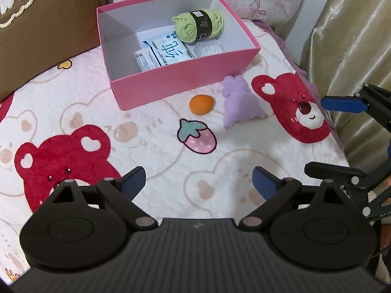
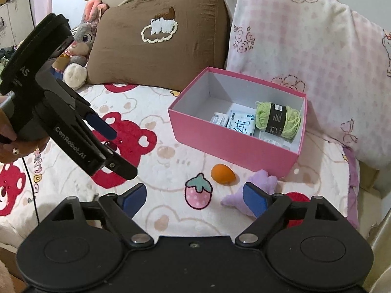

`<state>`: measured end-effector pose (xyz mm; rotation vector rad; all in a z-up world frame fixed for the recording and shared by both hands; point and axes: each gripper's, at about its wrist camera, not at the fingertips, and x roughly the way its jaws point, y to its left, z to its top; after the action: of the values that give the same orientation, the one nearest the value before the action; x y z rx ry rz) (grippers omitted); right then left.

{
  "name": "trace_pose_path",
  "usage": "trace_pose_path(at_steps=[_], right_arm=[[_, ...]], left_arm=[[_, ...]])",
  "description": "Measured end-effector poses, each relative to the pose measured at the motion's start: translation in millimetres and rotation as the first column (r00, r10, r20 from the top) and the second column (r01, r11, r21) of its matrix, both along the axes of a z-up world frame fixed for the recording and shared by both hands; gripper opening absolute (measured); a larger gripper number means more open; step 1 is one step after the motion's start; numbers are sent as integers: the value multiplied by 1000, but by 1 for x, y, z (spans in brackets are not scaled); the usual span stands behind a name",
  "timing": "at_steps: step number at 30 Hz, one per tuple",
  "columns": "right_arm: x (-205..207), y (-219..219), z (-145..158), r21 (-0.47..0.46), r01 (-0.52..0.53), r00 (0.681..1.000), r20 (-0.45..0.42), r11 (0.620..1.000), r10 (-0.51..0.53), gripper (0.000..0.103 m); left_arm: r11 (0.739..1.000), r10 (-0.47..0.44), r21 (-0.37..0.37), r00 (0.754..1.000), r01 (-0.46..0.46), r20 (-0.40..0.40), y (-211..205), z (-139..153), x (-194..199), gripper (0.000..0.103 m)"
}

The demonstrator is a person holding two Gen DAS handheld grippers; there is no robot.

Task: Organize objects
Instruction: 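Move the left tool out of the box to the purple plush toy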

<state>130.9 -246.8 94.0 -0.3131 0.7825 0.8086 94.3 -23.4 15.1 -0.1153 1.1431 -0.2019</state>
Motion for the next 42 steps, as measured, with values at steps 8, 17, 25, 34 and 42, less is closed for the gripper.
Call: trace_pose_path(at_steps=[8, 17, 25, 34, 42], right_arm=[[3, -20, -29, 70, 10, 1000, -12, 998, -9, 90], [2, -26, -57, 28, 11, 996, 90, 1000, -14, 90], [26, -24, -102, -11, 49, 995, 93, 999, -48, 90], [44, -21, -147, -7, 112, 975, 193, 994, -109, 90], [59, -20, -167, -19, 112, 975, 194, 993, -107, 90]], left_arm=[[1000, -6, -6, 1000, 6, 14, -15, -21, 0, 98], [1000, 5, -18, 991, -2, 135, -31, -27, 4, 98], [998, -14, -58, 987, 23, 158, -53, -50, 23, 98], [991, 3, -130, 985, 20, 174, -72, -86, 46, 98], [994, 17, -108, 982, 4, 190, -89, -117, 68, 95]])
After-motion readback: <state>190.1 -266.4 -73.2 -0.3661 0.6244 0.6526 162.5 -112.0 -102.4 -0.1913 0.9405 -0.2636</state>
